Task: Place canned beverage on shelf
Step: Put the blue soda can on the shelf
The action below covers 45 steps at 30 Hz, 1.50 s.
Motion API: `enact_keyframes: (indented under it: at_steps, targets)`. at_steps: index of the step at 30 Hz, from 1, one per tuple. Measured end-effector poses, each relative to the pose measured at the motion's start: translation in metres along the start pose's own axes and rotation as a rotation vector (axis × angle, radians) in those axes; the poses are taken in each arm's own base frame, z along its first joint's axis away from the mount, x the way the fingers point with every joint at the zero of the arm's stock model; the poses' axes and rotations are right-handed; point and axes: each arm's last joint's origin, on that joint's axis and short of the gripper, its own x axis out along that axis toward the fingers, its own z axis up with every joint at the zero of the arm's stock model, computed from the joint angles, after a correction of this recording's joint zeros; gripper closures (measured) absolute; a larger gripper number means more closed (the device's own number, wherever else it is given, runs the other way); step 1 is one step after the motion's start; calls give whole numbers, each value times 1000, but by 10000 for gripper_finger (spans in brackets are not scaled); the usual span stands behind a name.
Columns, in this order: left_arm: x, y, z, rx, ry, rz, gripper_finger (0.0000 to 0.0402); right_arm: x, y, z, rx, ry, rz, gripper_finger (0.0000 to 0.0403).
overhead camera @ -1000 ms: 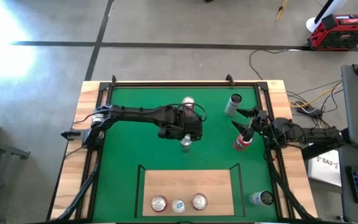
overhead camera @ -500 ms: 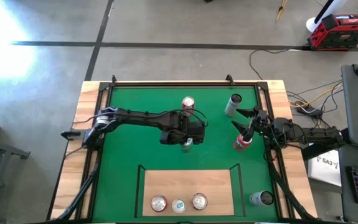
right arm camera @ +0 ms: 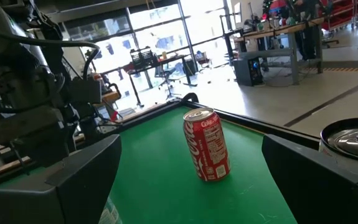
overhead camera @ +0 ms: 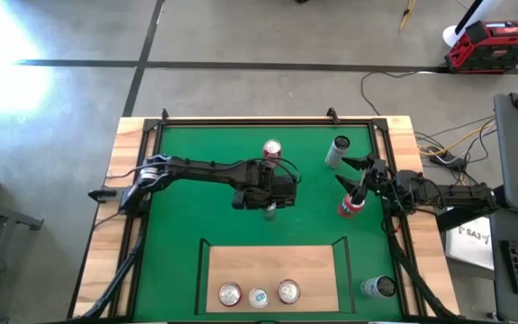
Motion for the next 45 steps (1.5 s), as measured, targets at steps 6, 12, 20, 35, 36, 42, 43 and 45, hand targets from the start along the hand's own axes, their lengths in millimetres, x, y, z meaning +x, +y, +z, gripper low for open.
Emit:
enact_keyframes:
  at_steps: [6,12,20,35,36,42,43,45]
  targets:
    - [0,0,-1,-21,1,4,181,0,0,0,0,0,0,22]
    - [-12,4,-8,-47,19,81,181,0,0,0,0,0,0,22]
    - [-59,0,-39,-1,-30,79,181,0,0,0,0,1,0,22]
    - [-82,14,-108,-45,20,29,181,0,0,0,0,-1,0,22]
    - [-82,14,-111,-50,22,27,181,0,0,0,0,0,0,22]
    - [-84,19,-127,-80,58,32,181,0,0,0,1,-2,1,22]
    - [-85,19,-129,-79,61,28,181,0,0,0,1,-2,1,22]
    - [-85,20,-136,-81,70,17,181,0,0,0,1,-2,1,22]
